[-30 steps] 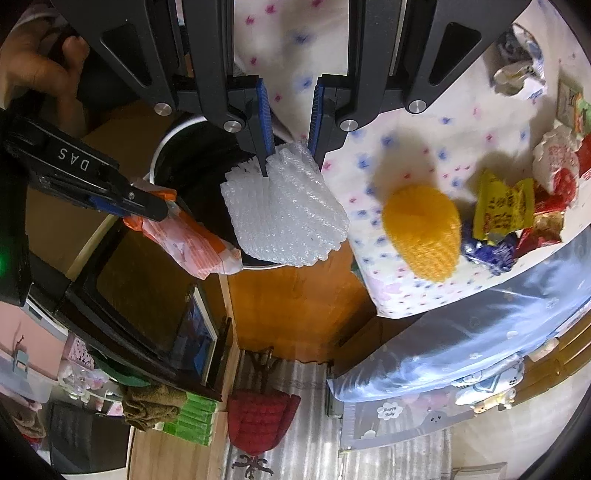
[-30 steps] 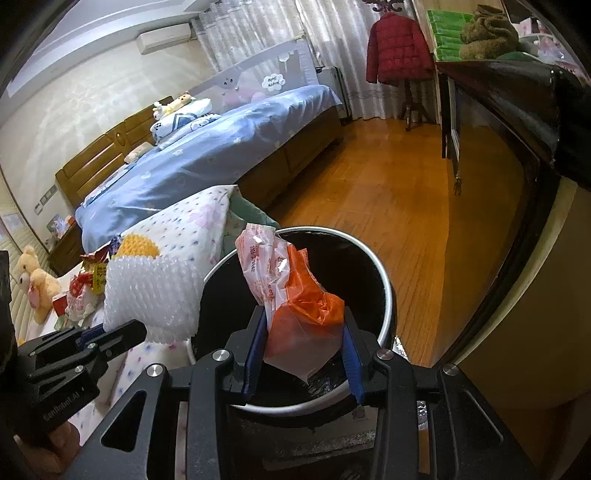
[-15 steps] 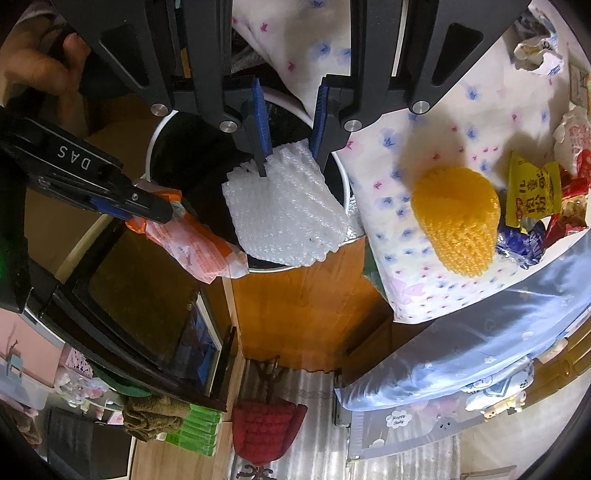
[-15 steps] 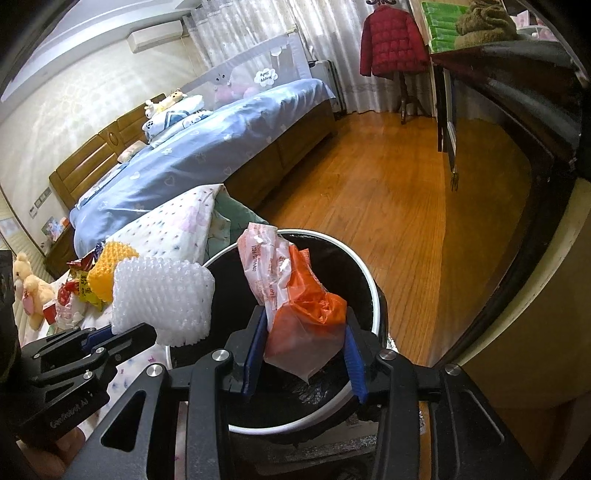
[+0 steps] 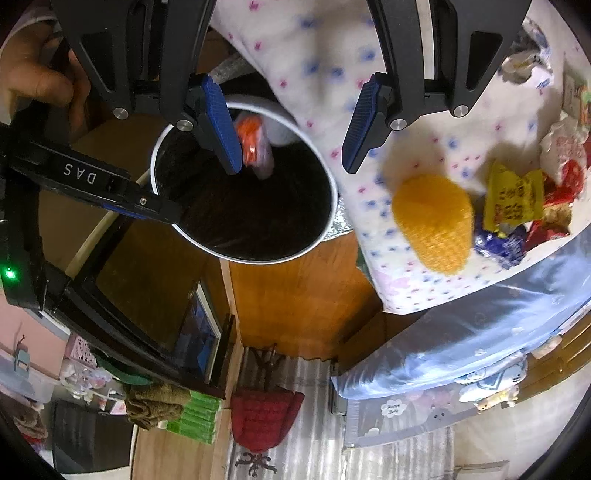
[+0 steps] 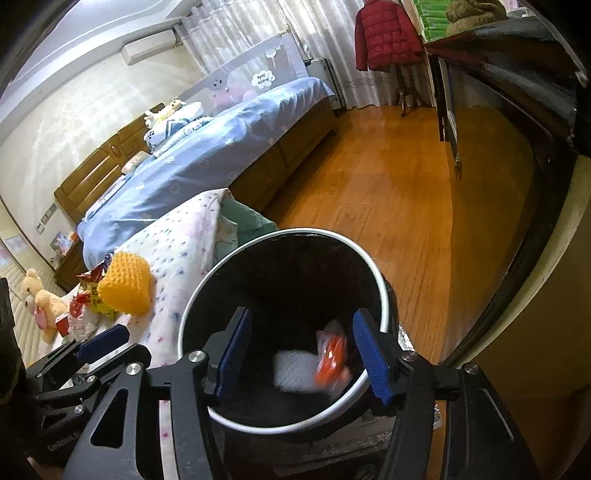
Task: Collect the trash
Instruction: 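Open both tools to drop the foam net and bag into the bin, then grasp the crumpled foil wrapper with the left tool while the right tool grasps the white foam block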
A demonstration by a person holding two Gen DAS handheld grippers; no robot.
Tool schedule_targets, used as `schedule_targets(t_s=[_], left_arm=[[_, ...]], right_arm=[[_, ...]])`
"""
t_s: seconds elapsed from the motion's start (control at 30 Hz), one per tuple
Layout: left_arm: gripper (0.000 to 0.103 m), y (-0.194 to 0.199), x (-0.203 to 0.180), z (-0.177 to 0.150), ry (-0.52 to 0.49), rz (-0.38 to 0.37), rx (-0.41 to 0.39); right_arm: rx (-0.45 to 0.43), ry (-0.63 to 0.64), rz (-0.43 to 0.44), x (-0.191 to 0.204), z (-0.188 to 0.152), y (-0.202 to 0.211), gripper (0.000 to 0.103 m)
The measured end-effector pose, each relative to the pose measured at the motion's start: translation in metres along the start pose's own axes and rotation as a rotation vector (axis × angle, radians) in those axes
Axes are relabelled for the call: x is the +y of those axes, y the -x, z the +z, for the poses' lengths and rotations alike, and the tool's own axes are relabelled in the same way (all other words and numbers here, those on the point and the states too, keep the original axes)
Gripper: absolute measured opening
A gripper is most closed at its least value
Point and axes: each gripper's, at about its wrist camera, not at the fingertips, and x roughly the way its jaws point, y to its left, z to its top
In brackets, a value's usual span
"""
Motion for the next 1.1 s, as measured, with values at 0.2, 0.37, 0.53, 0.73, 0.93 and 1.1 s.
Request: schedule_targets(t_s=[0.2,0.37,0.53,0.73,0.93,1.1], left_arm=[[0.057,0.027,0.008,-0.018,0.022,0.018,-0.028],[0.060,0.059,0.013,-0.038,0.019,0.069,-0.067],[0.060,0.086,0.026,-0.059,0.047,0.103,-0.089],[0.061,0.116,0.044,-0.079,0.101,0.142,-0.105],[0.061,0.148,0.064,-0.100,0.162,0.183,-0.121],[0.061,0.170,0.087,-0.116,0.231,0.214,-0.127]], right_arm=[[-0.017,0.008,0.019,0.017,-0.012,0.008,0.074],[-0.012,0.020,0.050,0.036,-0.024,0.014,0.074],[-0.006,0.045,0.081,0.058,-0.036,0.019,0.076],[0.012,0.086,0.120,0.087,-0.046,0.018,0.077],[0.032,0.121,0.158,0.115,-0.060,0.016,0.077],[0.052,0.153,0.185,0.134,-0.071,0.014,0.077]])
